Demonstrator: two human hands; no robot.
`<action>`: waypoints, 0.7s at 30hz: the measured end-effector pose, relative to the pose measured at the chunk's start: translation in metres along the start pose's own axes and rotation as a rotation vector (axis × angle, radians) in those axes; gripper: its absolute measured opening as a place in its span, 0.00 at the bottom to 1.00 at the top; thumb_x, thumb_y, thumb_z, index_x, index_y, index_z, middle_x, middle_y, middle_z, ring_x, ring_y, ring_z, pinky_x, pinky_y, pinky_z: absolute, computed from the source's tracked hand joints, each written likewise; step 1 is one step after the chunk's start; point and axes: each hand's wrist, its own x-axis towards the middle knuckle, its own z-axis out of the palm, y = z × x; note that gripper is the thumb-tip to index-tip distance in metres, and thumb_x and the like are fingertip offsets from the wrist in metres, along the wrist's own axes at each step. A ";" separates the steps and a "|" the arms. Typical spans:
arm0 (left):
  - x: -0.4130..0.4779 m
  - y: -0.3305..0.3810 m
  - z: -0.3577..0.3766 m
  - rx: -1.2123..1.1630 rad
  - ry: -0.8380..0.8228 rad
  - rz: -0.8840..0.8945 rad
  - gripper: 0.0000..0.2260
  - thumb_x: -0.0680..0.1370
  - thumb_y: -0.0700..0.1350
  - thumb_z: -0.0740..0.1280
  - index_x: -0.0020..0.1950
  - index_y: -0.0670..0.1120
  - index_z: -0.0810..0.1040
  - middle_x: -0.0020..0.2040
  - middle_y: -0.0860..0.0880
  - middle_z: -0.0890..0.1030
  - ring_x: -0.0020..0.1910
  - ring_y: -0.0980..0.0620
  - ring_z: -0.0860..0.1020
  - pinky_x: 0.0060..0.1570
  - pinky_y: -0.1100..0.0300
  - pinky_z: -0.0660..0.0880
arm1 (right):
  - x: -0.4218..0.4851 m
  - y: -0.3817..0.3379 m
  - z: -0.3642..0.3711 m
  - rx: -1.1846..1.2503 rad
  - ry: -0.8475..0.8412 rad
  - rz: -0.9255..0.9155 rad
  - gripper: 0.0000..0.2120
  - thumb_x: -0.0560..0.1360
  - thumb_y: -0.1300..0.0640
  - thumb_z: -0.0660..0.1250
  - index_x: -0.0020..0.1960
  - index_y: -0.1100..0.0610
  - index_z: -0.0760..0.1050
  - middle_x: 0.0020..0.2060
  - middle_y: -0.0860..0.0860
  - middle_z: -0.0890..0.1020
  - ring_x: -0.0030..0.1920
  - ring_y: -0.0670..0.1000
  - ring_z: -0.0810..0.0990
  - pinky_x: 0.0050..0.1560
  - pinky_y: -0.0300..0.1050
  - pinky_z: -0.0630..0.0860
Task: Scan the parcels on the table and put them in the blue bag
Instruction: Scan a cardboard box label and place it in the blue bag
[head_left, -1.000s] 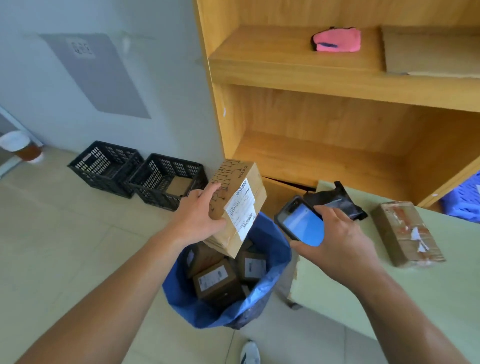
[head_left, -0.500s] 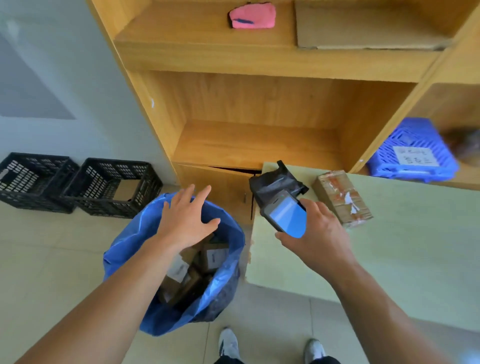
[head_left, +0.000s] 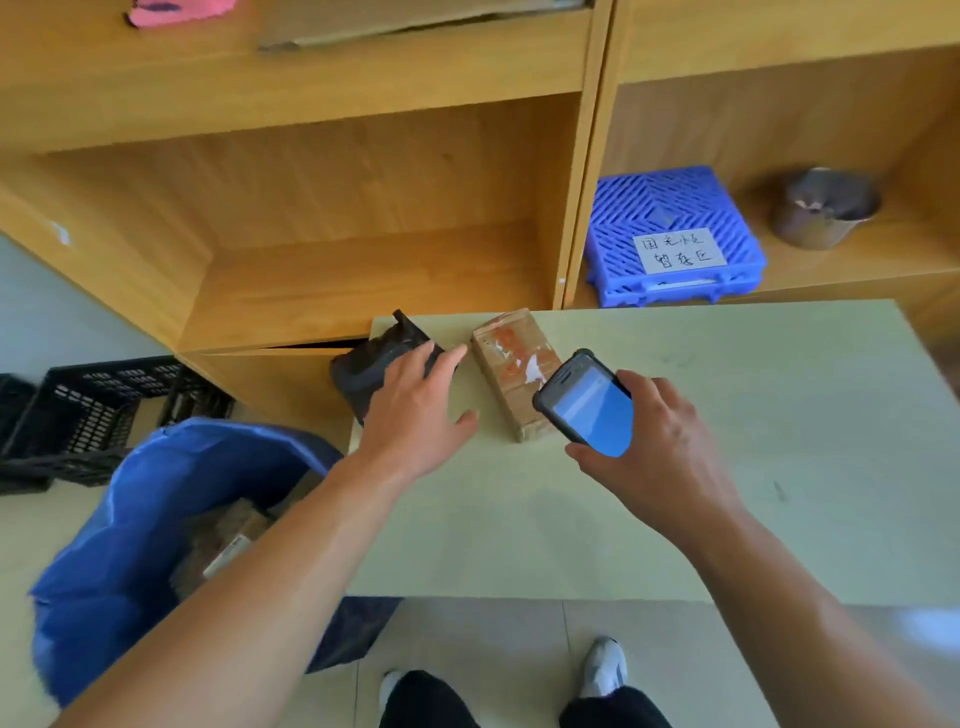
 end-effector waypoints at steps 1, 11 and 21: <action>0.009 0.013 0.017 0.005 -0.001 0.003 0.34 0.78 0.56 0.71 0.81 0.56 0.60 0.81 0.48 0.61 0.80 0.45 0.56 0.68 0.43 0.69 | 0.006 0.016 0.003 -0.007 0.002 -0.005 0.39 0.67 0.39 0.75 0.72 0.51 0.65 0.59 0.49 0.75 0.57 0.54 0.74 0.54 0.54 0.76; 0.107 0.080 0.182 0.148 -0.170 0.033 0.34 0.77 0.63 0.66 0.79 0.70 0.52 0.83 0.47 0.40 0.81 0.34 0.40 0.69 0.30 0.64 | 0.061 0.147 0.092 0.031 0.067 0.041 0.40 0.66 0.38 0.75 0.72 0.51 0.66 0.59 0.49 0.75 0.57 0.55 0.75 0.50 0.50 0.74; 0.107 0.086 0.174 -0.147 -0.096 0.201 0.24 0.71 0.55 0.76 0.61 0.62 0.68 0.77 0.52 0.55 0.76 0.42 0.61 0.64 0.44 0.71 | 0.065 0.162 0.111 0.078 0.095 0.079 0.40 0.66 0.38 0.75 0.72 0.51 0.66 0.59 0.48 0.75 0.57 0.54 0.75 0.50 0.50 0.75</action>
